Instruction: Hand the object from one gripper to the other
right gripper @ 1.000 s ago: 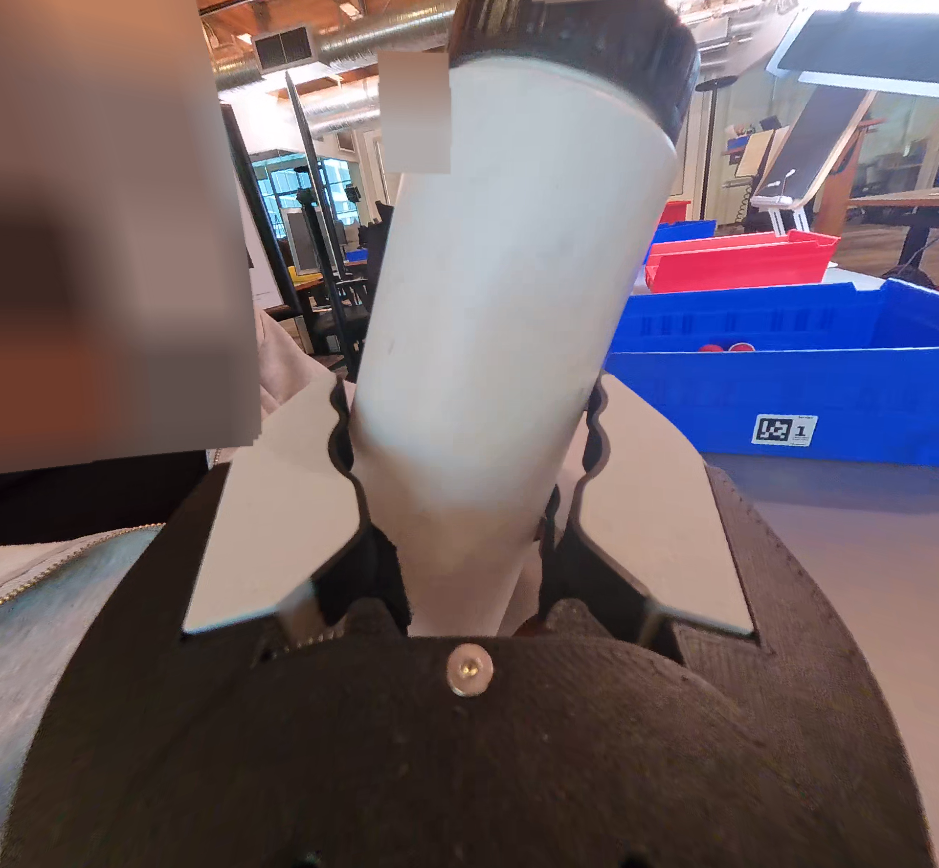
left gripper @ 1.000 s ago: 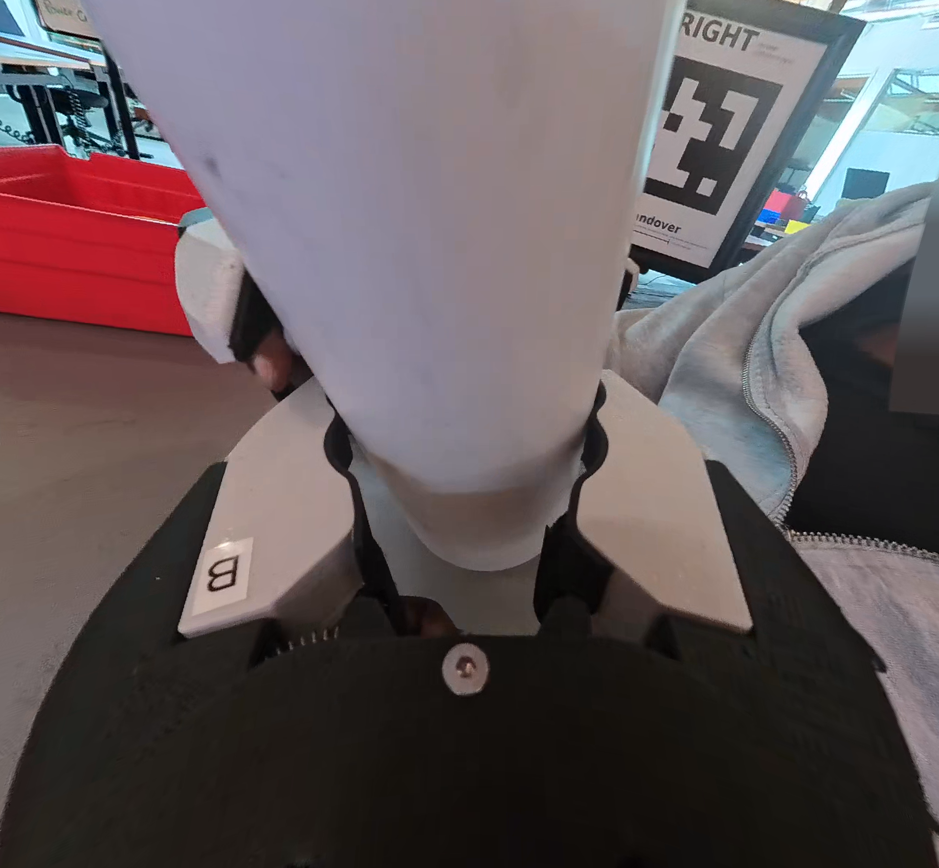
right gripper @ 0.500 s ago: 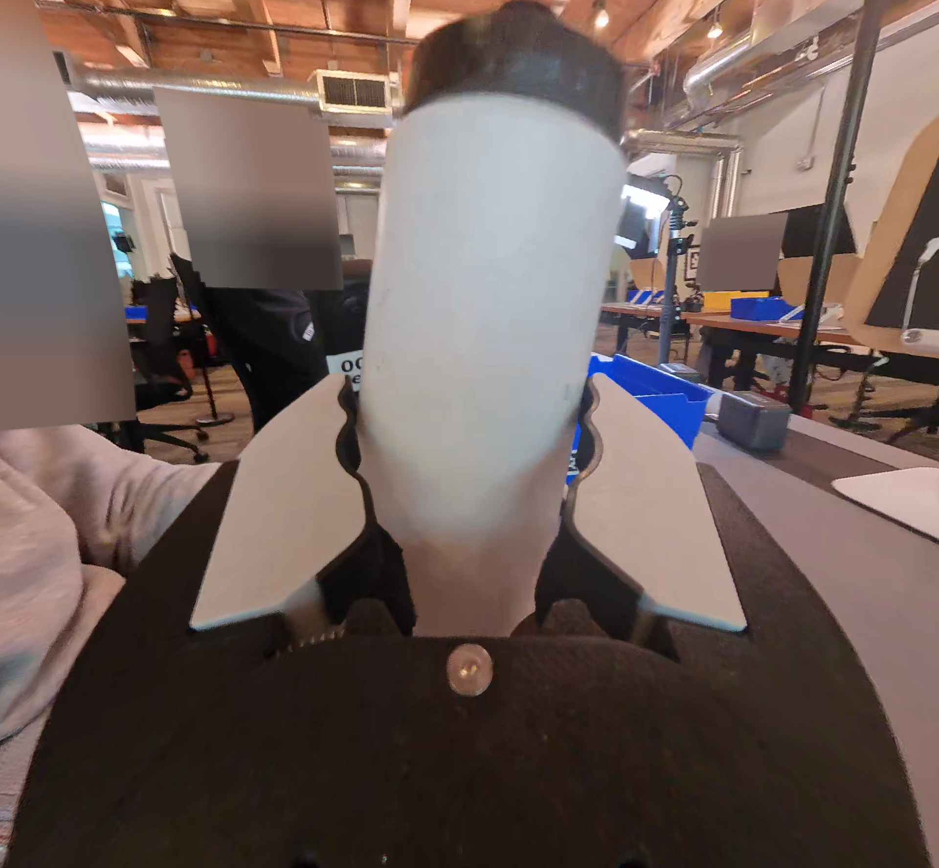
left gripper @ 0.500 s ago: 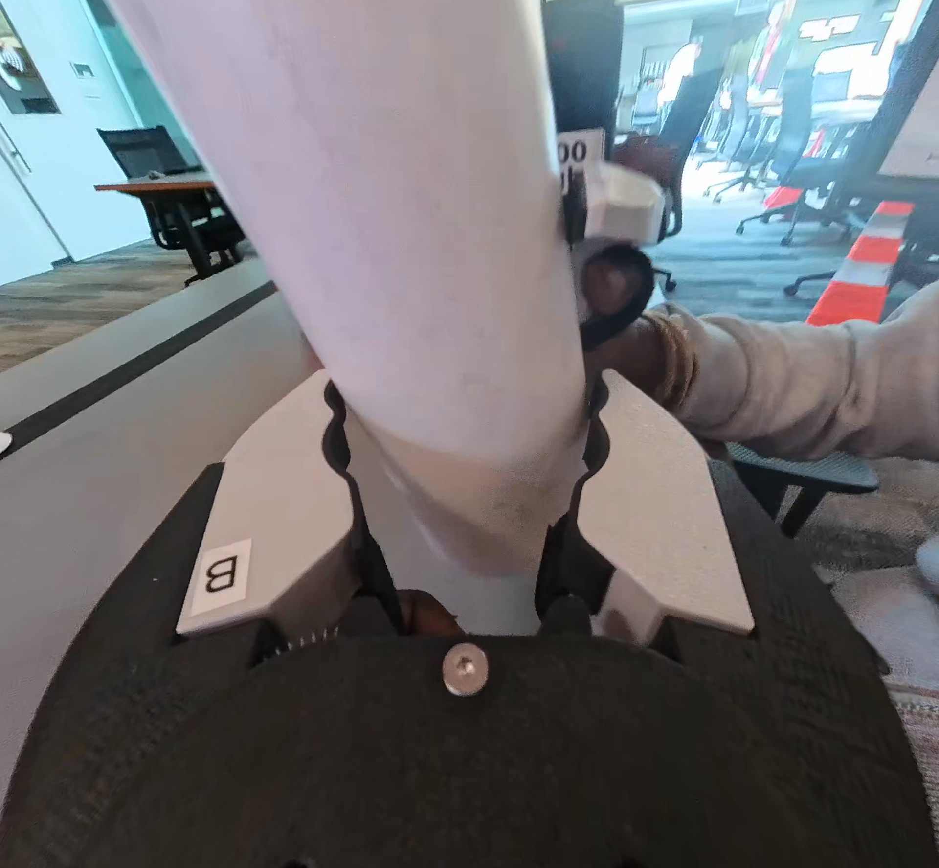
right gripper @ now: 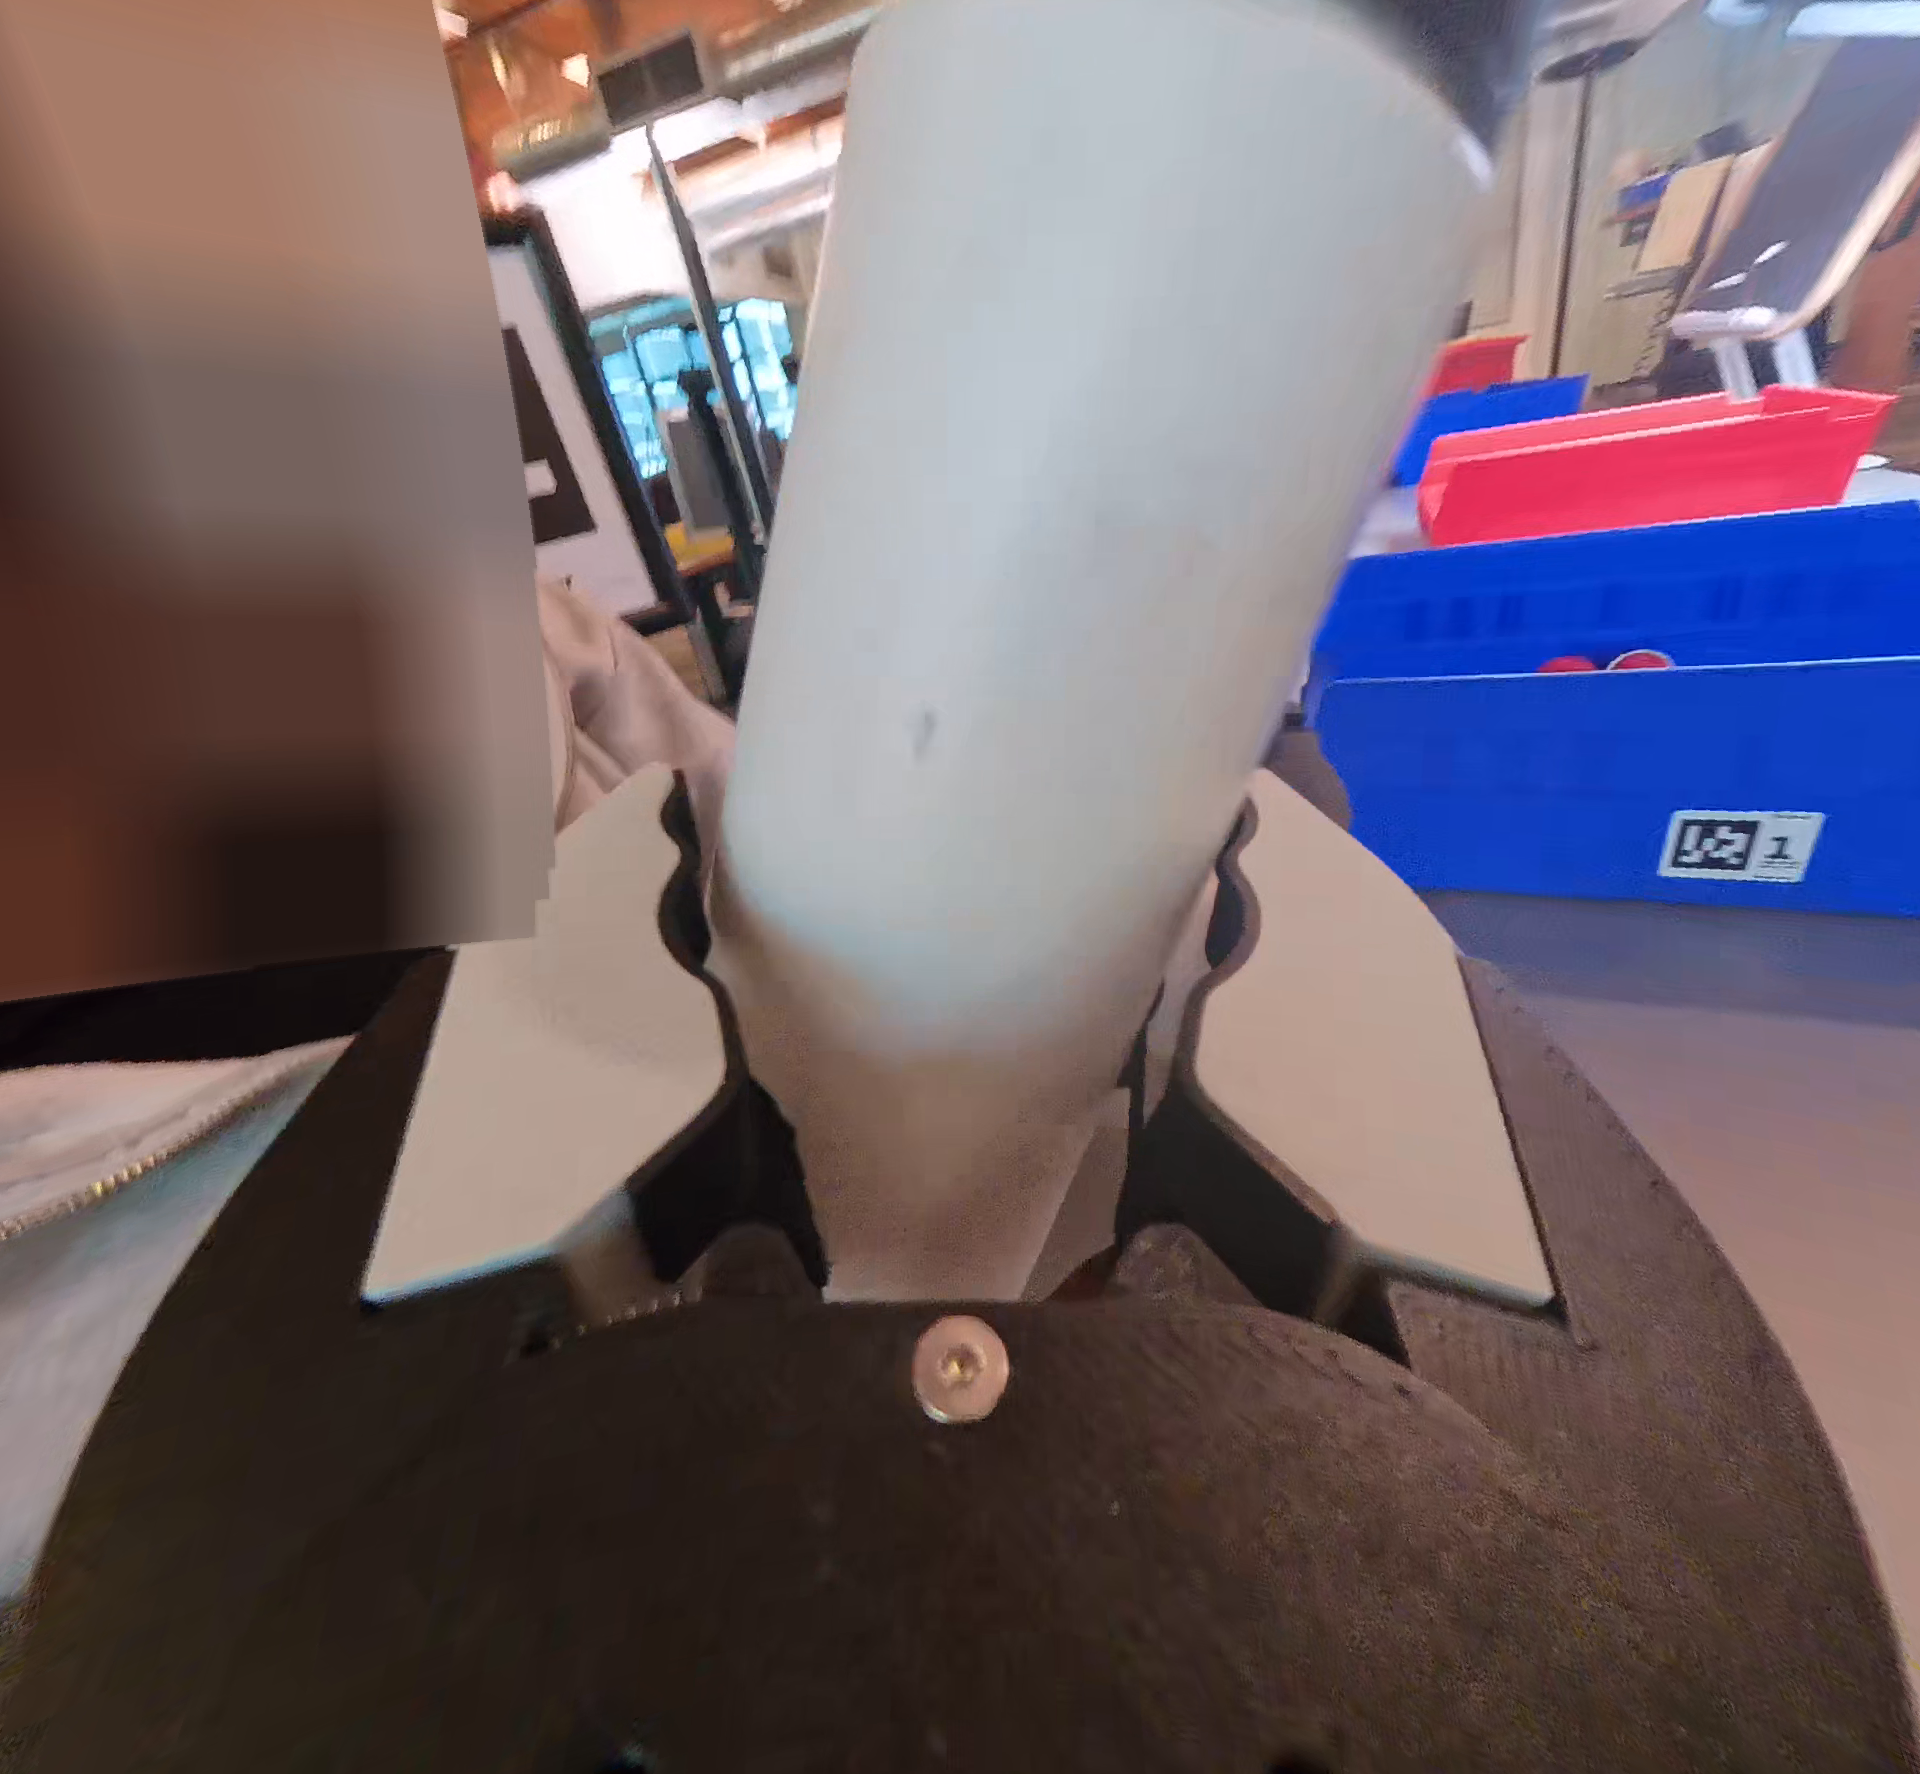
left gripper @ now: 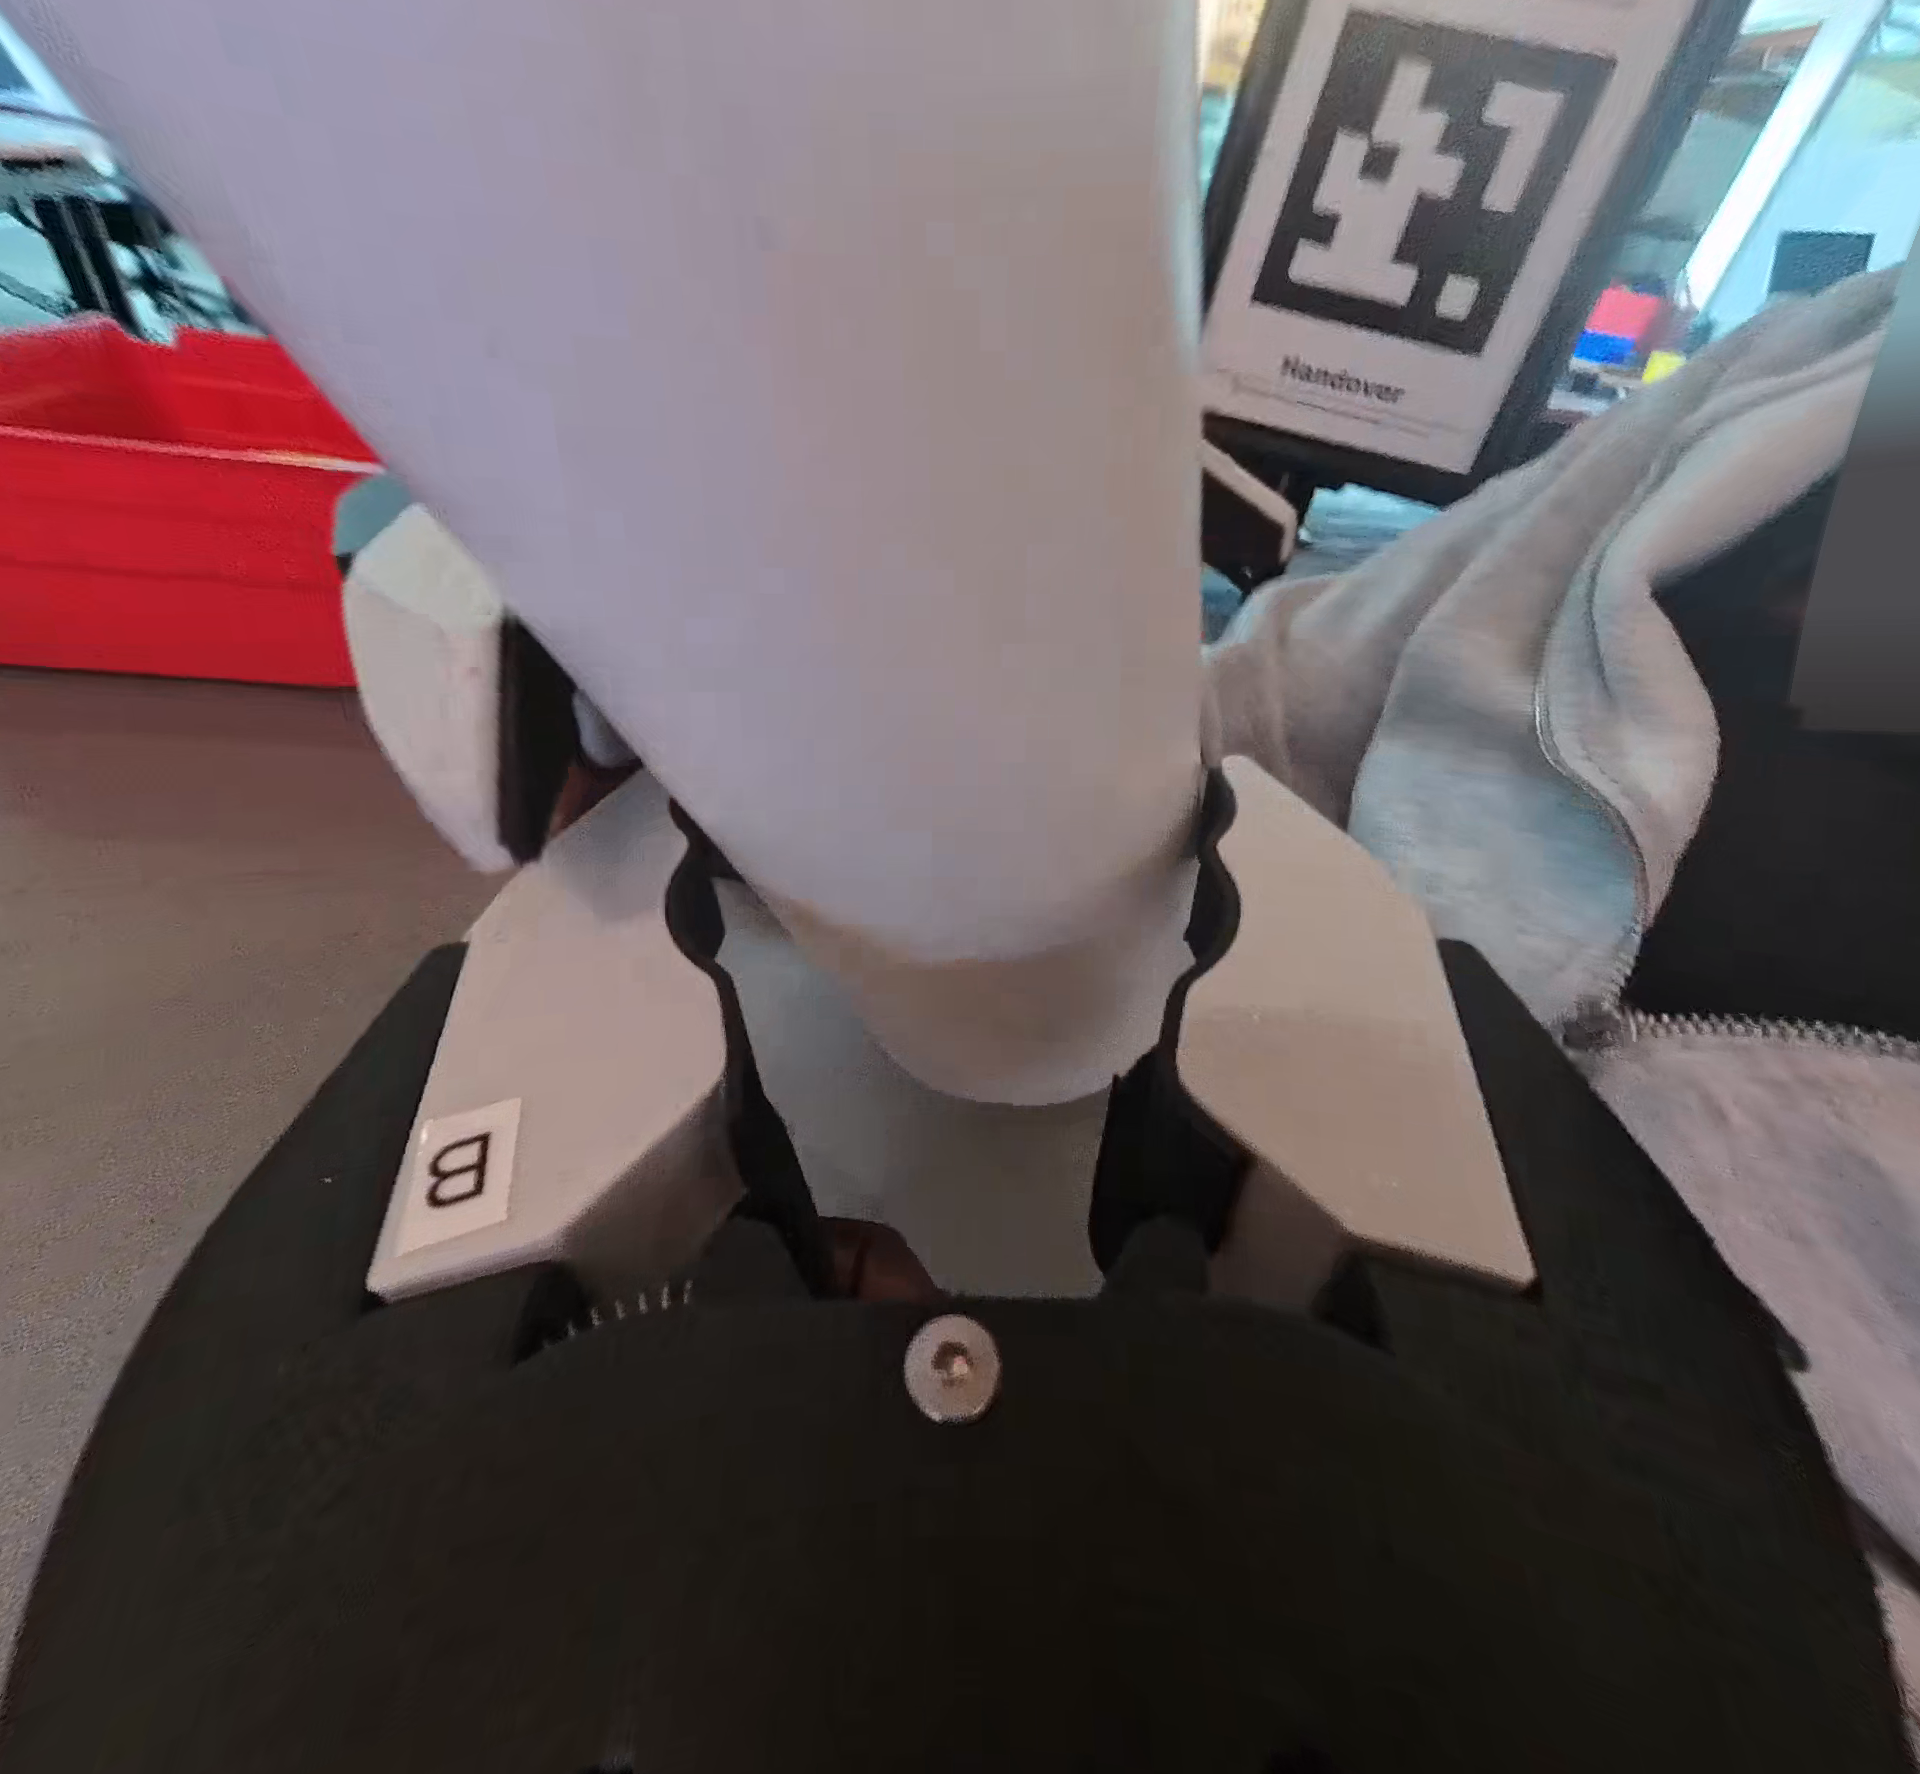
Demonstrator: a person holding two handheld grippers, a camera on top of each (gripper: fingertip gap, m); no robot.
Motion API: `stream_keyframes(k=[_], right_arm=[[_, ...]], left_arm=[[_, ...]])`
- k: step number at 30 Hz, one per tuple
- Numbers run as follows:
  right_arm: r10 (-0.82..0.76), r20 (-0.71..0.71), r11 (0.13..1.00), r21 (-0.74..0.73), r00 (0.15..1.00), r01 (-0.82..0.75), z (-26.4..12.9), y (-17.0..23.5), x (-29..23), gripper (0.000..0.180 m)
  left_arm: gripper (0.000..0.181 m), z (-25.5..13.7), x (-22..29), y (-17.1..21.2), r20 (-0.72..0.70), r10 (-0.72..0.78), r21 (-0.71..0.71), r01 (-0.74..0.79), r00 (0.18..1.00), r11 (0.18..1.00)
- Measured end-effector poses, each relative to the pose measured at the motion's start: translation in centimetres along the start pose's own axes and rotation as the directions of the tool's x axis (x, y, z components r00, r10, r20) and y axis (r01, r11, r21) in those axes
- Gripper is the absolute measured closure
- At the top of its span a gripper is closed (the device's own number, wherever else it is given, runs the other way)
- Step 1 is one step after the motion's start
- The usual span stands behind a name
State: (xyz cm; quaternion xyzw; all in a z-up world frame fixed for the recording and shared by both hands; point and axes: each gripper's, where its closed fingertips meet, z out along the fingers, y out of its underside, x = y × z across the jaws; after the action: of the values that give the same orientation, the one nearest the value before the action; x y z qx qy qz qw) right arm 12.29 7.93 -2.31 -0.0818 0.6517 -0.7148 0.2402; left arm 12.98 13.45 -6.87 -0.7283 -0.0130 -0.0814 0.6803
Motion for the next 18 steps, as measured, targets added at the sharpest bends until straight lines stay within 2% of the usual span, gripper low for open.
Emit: stream_keyframes(k=[2, 5, 7, 10, 14, 17, 18], right_arm=[[-0.027, 0.007, 0.999, -0.045, 1.000, 0.027, 0.3, 0.8, -0.2, 0.085], [-0.055, -0.026, 0.998, -0.016, 0.998, 0.055, 0.0, 0.0, 0.1, 0.087], [-0.116, -0.130, 0.993, 0.017, 0.985, 0.119, -0.6, -0.7, 1.3, 0.088], [-0.210, -0.307, 0.974, 0.021, 0.928, 0.227, -1.6, -1.6, 3.1, 0.088], [-0.294, -0.484, 0.941, 0.005, 0.824, 0.338, -2.4, -2.4, 4.6, 0.088], [-0.333, -0.550, 0.925, -0.031, 0.766, 0.380, -2.4, -2.2, 5.4, 0.088], [-0.340, -0.561, 0.921, -0.038, 0.755, 0.387, -2.2, -2.0, 5.6, 0.088]], left_arm=[[0.092, 0.0, 0.0, 0.4, 0.005, 0.023, -0.031, -0.023, 1.000, 0.999], [0.095, -0.3, -0.5, -0.4, 0.029, -0.027, 0.025, 0.026, 0.999, 0.999], [0.098, -0.9, -2.0, -1.3, 0.104, -0.068, 0.104, 0.057, 0.992, 0.993], [0.091, -2.1, -4.3, -2.2, 0.290, -0.021, 0.161, -0.027, 0.957, 0.987], [0.083, -2.4, -6.2, -1.6, 0.497, 0.122, 0.049, -0.168, 0.859, 0.984], [0.083, -2.0, -6.9, -0.7, 0.563, 0.220, -0.058, -0.227, 0.797, 0.972], [0.089, -1.9, -7.1, -0.3, 0.568, 0.244, -0.094, -0.233, 0.786, 0.968]])
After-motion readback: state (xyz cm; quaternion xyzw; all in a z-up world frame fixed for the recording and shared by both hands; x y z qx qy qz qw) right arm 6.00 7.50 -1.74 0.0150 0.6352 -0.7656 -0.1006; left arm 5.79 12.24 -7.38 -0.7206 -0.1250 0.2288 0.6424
